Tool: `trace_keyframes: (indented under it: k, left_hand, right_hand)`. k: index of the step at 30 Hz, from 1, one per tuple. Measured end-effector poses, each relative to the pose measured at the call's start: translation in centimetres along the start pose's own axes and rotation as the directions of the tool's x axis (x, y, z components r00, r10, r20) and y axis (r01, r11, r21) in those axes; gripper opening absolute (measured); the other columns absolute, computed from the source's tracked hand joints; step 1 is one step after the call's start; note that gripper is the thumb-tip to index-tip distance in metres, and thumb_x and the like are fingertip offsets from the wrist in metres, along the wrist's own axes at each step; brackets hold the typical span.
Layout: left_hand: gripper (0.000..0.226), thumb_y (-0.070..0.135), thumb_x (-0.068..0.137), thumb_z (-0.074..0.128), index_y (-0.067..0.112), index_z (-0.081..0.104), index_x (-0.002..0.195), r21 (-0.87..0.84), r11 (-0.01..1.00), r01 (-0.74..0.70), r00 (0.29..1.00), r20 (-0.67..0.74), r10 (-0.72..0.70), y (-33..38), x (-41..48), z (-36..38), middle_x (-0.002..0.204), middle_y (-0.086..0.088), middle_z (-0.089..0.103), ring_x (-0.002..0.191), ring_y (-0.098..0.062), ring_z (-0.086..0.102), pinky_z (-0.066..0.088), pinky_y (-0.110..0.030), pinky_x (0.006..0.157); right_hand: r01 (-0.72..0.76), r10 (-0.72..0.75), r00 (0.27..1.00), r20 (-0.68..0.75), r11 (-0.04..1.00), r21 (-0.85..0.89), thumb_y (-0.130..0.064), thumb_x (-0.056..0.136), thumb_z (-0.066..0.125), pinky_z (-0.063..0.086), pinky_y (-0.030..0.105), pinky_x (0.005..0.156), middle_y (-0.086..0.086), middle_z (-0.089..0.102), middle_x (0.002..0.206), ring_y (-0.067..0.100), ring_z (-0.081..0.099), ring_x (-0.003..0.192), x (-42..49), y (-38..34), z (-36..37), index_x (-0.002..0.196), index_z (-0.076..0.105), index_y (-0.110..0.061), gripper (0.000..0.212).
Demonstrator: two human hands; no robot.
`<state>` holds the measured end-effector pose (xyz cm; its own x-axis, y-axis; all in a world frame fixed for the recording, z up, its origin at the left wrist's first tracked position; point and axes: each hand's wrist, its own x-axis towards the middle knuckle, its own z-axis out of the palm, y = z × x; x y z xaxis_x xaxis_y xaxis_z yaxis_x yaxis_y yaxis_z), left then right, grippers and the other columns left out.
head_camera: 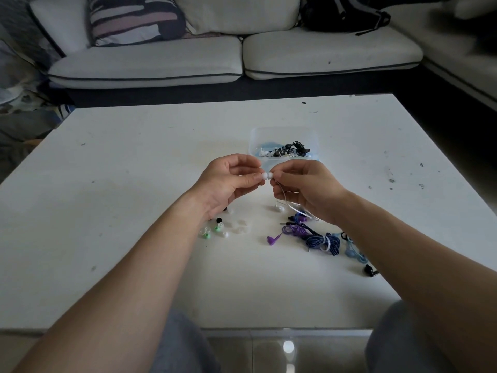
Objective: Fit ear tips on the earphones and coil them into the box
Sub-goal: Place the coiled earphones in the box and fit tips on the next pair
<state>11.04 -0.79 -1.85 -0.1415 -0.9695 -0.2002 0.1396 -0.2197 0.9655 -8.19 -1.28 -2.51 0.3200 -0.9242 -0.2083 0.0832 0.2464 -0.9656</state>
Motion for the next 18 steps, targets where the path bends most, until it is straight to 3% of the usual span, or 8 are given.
trace_keyframes:
  k: [18]
  left_hand:
    - [0.018, -0.011, 0.085, 0.061, 0.003, 0.067, 0.094, -0.106, 0.991, 0.081, 0.996, 0.056, -0.075, -0.28, -0.31, 0.29, 0.086, -0.01, 0.075, 0.08, -0.019, 0.074, 0.058, -0.021, 0.072]
  right_hand:
    - [0.005, -0.004, 1.0, 0.02, 0.999, -0.034, -0.003, 0.094, 0.063, 0.058, 0.029, 0.076, 0.01, 0.067, 0.076, 0.017, 0.065, 0.069, -0.05, -0.01, -0.29, 0.09, 0.07, -0.002, 0.008]
